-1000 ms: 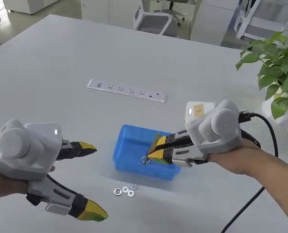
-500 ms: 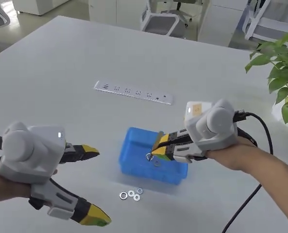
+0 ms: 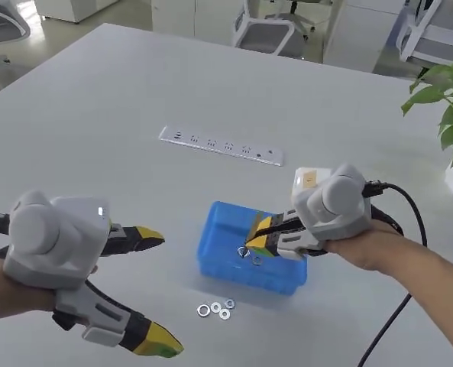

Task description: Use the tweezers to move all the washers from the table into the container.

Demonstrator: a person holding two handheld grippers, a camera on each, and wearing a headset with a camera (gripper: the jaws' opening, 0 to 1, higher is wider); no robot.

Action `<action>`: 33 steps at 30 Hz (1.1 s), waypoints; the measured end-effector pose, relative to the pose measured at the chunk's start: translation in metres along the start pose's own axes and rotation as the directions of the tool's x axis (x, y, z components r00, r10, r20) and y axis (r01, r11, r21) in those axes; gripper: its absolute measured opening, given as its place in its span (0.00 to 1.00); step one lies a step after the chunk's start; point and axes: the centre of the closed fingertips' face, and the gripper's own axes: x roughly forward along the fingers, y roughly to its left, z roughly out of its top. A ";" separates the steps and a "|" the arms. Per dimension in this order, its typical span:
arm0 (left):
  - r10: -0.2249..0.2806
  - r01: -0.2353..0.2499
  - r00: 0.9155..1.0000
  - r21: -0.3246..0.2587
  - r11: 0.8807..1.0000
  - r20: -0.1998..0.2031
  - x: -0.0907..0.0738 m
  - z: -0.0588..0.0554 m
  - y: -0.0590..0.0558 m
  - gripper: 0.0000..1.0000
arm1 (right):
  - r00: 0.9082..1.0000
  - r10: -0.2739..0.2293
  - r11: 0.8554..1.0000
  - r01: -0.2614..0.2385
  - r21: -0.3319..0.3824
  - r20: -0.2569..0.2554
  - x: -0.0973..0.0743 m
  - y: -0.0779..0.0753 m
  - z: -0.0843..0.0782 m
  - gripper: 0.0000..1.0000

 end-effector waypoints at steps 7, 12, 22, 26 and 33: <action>0.006 -0.006 1.000 -0.007 1.000 0.011 0.001 0.006 0.005 0.99 | 1.000 0.011 1.000 -0.011 0.011 -0.011 0.006 0.000 -0.008 0.05; 0.014 -0.014 1.000 0.008 1.000 0.002 0.003 0.009 0.011 0.98 | 1.000 0.021 1.000 -0.021 0.011 -0.021 0.011 0.002 -0.012 0.06; 0.036 -0.036 0.999 0.030 0.999 -0.016 0.010 0.019 0.027 0.85 | 0.999 0.029 1.000 -0.029 0.002 -0.029 0.014 0.004 -0.013 0.06; 0.030 -0.029 1.000 0.057 0.998 -0.006 0.014 0.031 0.031 0.78 | 0.999 0.029 1.000 -0.029 -0.002 -0.031 0.014 0.004 -0.013 0.06; 0.006 -0.004 1.000 0.112 0.994 -0.018 0.024 0.047 0.038 0.66 | 0.999 0.032 0.999 -0.032 -0.006 -0.034 0.014 0.004 -0.013 0.06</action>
